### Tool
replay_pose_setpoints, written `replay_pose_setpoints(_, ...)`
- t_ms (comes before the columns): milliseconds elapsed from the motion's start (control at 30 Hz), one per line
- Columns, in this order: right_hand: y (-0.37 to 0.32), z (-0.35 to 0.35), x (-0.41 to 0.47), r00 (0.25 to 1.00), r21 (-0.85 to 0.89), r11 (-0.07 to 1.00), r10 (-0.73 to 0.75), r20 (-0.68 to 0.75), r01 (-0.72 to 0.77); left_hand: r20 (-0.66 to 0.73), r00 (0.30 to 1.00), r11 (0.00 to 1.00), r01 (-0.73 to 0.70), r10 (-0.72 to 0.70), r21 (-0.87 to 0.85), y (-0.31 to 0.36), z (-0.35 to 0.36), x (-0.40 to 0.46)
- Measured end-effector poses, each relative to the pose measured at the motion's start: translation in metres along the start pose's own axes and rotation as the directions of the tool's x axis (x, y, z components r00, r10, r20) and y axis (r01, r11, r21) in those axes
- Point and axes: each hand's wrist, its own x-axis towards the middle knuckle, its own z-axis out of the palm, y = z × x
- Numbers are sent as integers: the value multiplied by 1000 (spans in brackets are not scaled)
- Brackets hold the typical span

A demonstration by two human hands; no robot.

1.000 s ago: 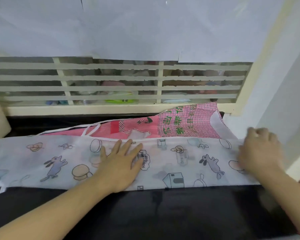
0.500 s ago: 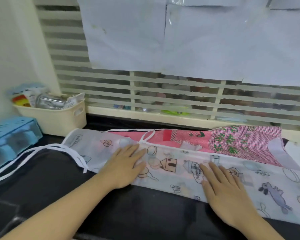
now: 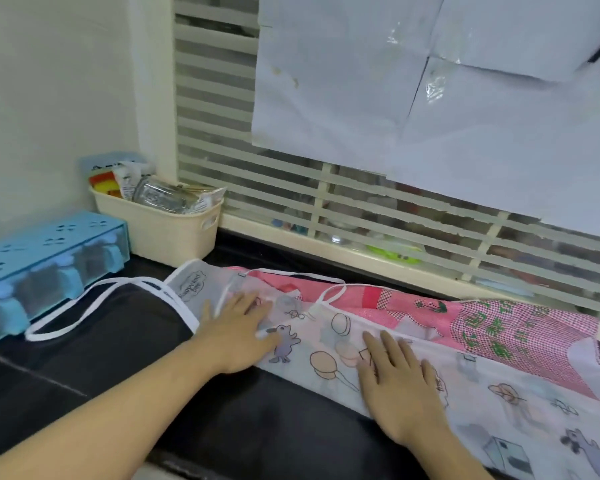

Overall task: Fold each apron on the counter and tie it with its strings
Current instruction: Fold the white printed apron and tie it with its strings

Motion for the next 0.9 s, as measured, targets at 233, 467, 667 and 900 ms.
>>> replay_pose_setpoints(233, -3, -3, 5, 999, 45, 999, -10, 52, 8, 15, 983, 982, 183, -184, 45, -51, -19, -7)
replay_pose_setpoints(467, -4, -9, 12, 998, 115, 993, -40, 58, 33, -203, 976, 997, -80, 74, -20, -22, -28, 27)
replay_pose_setpoints(667, -2, -9, 8, 999, 71, 997, -32, -9, 32, -42, 970, 971, 240, -240, 1, -58, -18, 37)
replay_pose_setpoints(900, 1, -6, 0, 1000, -19, 1000, -8, 9, 9, -108, 928, 934, 352, -356, -59, -51, -11, 42)
